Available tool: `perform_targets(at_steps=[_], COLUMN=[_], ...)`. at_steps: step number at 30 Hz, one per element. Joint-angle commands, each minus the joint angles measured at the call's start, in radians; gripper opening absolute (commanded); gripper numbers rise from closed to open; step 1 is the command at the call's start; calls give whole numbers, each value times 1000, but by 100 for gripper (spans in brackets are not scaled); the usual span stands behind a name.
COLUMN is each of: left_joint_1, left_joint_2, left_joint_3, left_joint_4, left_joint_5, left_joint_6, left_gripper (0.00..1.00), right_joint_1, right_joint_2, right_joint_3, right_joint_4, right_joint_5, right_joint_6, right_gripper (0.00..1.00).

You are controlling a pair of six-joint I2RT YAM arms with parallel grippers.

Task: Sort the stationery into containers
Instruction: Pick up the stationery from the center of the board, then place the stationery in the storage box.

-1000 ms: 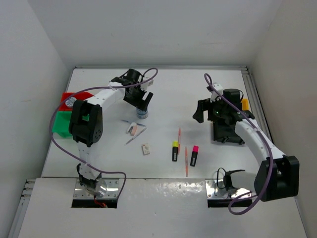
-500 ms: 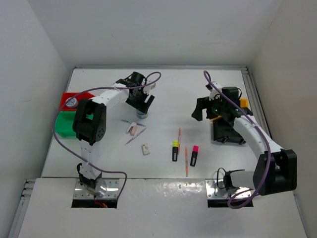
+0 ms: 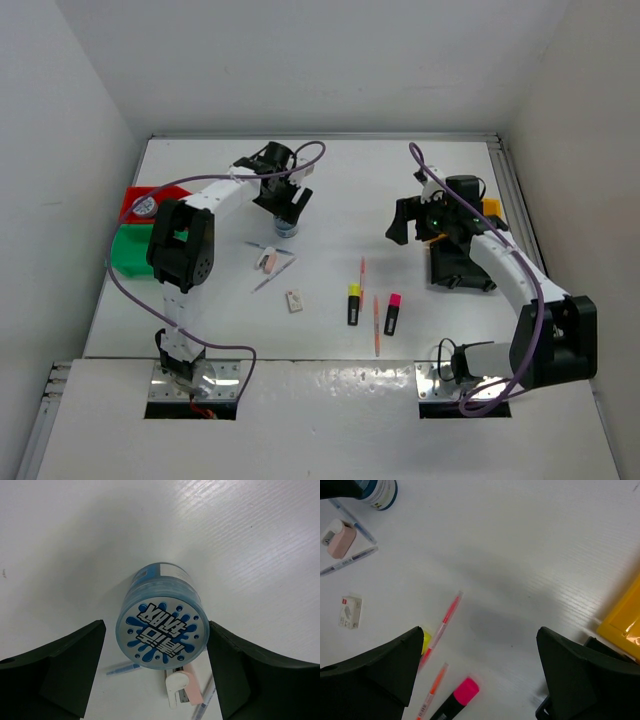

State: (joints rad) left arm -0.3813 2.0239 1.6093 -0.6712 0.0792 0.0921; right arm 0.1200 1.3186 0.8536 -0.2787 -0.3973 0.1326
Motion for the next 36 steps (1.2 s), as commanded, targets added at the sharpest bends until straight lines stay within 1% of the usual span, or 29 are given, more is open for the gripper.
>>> perform_targets(at_steps=[1, 6, 9, 12, 13, 15, 16, 17, 18, 19, 21, 22, 25, 26, 27, 31, 32, 36], left_joint_1=[-14, -16, -18, -16, -13, -2, 5, 15, 45, 64, 123, 146, 231, 249, 290, 380, 421, 510], left_joint_2=[-19, -22, -24, -27, -31, -46, -54, -63, -85, -96, -123, -134, -171, -185, -192, -224, -225, -217], left_joint_3=[46, 47, 46, 38, 37, 26, 23, 23, 27, 28, 44, 50, 76, 84, 92, 129, 132, 146], left_joint_4=[18, 13, 10, 10, 9, 10, 10, 9, 5, 1, -14, -33, -60, -70, -79, -123, -129, -143], left_joint_5=[-15, -6, -1, -2, -9, -19, -22, -22, -19, -13, -3, -1, 17, 25, 31, 74, 92, 169], left_joint_6=[-11, -8, -2, 4, 5, 5, 6, 6, 5, 1, 0, 4, 23, 23, 27, 37, 47, 55], left_gripper=[87, 85, 82, 74, 69, 63, 57, 53, 51, 43, 36, 30, 20, 18, 15, 14, 14, 14], right_joint_1=[3, 6, 7, 9, 7, 9, 10, 9, 10, 12, 12, 13, 21, 23, 23, 26, 26, 30], right_joint_2=[5, 14, 18, 25, 27, 27, 27, 24, 22, 19, 15, 11, 8, 8, 5, -2, -2, 2], right_joint_3=[47, 42, 42, 44, 44, 47, 47, 45, 45, 42, 32, 27, 7, 1, -2, -13, -14, -14], right_joint_4=[13, 12, 10, 9, 9, 9, 7, 4, 3, 1, 3, 1, -1, -2, -4, -14, -16, -22], right_joint_5=[-18, -25, -25, -25, -26, -26, -28, -29, -32, -32, -37, -38, -46, -48, -54, -52, -52, -55], right_joint_6=[9, 12, 13, 13, 13, 15, 15, 15, 16, 19, 27, 30, 36, 39, 39, 27, 27, 33], right_gripper=[92, 92, 92, 92, 92, 92, 92, 92, 92, 91, 92, 92, 92, 92, 92, 92, 92, 92])
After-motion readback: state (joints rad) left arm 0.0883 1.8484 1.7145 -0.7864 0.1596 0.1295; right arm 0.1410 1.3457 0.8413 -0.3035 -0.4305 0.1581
